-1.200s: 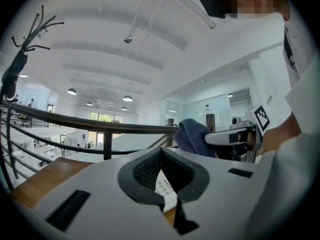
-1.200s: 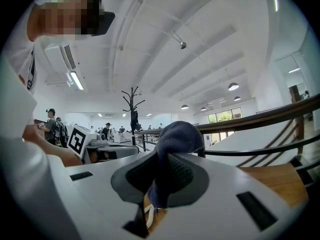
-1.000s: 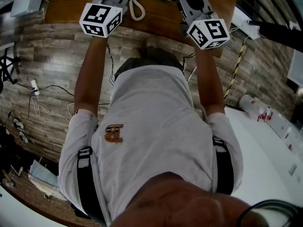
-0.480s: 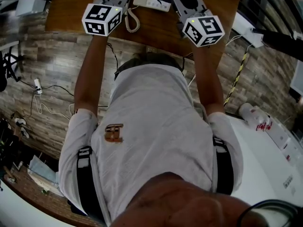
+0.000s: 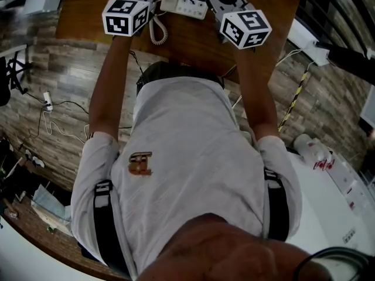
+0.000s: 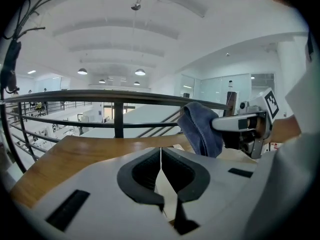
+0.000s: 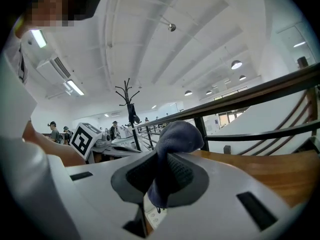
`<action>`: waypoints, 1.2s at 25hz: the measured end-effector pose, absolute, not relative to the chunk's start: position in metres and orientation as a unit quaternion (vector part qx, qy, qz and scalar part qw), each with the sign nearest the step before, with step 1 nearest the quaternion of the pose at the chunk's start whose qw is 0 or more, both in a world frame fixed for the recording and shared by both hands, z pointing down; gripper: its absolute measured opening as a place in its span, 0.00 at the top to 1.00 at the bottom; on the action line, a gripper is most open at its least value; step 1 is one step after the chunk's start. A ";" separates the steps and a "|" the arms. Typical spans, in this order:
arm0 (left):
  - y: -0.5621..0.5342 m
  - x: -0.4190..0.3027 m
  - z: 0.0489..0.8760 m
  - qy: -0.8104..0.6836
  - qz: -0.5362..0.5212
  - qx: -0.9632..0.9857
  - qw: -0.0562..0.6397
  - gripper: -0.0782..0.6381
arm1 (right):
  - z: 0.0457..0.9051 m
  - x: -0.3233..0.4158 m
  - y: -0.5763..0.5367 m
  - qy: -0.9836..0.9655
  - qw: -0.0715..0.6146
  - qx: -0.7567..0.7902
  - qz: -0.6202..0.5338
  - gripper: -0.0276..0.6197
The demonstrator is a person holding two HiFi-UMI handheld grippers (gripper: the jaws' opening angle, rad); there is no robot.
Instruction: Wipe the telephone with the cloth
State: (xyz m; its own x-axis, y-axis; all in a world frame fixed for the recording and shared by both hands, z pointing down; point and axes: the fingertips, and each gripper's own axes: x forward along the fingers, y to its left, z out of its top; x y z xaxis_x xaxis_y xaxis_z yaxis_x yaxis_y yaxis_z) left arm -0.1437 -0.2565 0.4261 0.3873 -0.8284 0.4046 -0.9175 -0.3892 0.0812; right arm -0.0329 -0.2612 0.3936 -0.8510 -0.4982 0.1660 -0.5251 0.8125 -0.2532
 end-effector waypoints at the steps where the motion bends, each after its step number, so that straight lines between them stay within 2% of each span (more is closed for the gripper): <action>1: -0.259 -0.144 0.429 -0.532 0.156 0.818 0.154 0.86 | 0.395 -0.034 -0.264 -0.950 0.046 0.269 0.152 0.86; 6: -0.272 -0.150 0.445 -0.517 0.172 0.817 0.192 0.86 | 0.404 -0.045 -0.279 -0.946 0.061 0.271 0.169 0.86; 9: -0.277 -0.150 0.454 -0.502 0.184 0.817 0.214 0.80 | 0.411 -0.052 -0.285 -0.943 0.078 0.270 0.178 0.86; 20: -0.295 -0.151 0.494 -0.462 0.242 0.810 0.268 0.74 | 0.433 -0.080 -0.300 -0.939 0.130 0.238 0.213 0.86; 30: -0.296 -0.159 0.516 -0.434 0.245 0.812 0.304 0.73 | 0.463 -0.116 -0.321 -0.929 0.194 0.218 0.229 0.86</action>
State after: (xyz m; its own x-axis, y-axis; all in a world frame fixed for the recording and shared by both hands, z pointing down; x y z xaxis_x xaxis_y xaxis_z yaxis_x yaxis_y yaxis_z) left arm -0.1590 -0.2964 0.5160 0.5036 -0.5554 0.6618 -0.8535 -0.4386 0.2813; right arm -0.1165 -0.3206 0.4626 -0.8297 -0.3155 0.4605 -0.4933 0.8005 -0.3404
